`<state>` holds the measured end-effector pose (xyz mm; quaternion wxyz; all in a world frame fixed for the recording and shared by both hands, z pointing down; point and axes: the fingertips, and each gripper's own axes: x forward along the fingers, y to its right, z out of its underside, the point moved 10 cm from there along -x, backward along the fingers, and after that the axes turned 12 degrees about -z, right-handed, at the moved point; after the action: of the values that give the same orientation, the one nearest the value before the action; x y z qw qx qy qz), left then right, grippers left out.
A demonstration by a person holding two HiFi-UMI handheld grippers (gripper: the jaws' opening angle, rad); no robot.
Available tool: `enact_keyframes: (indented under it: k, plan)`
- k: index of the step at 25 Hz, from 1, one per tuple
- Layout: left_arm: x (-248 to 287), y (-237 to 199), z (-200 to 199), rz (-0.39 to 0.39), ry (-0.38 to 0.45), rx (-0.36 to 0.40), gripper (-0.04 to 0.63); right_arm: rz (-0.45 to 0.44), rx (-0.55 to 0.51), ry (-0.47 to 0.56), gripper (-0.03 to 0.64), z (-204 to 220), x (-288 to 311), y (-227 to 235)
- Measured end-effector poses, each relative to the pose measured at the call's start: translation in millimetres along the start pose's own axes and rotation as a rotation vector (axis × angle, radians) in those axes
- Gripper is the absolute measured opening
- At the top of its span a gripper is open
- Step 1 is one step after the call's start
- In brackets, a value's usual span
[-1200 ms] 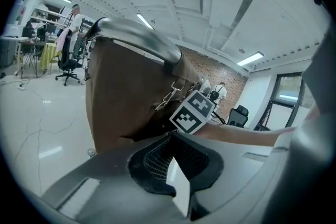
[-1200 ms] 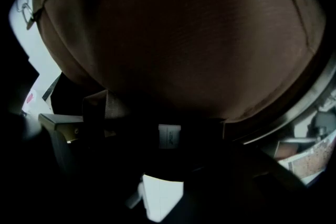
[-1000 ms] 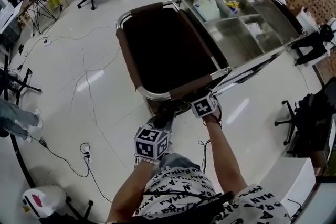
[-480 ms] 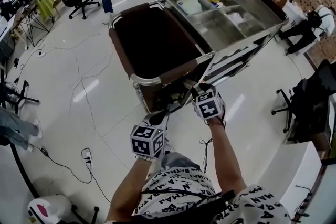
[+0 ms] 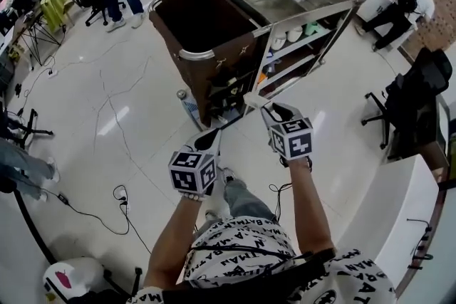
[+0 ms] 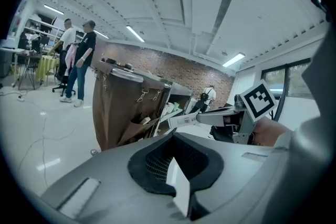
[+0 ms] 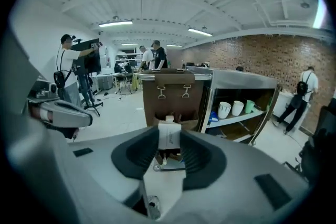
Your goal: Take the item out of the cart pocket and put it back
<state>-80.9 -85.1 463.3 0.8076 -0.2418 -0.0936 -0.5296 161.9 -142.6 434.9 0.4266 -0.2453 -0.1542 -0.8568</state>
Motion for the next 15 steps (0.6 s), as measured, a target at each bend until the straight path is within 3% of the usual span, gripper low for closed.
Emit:
enact_keyframes:
  k: [8, 15]
  plan:
    - [-72, 9, 39, -0.023, 0.029, -0.07, 0.0, -0.076, 0.041, 0.078, 0.14, 35, -64, -78]
    - [-96, 18, 47, -0.07, 0.067, -0.11, 0.0, -0.174, 0.117, 0.108, 0.14, 55, -78, -99]
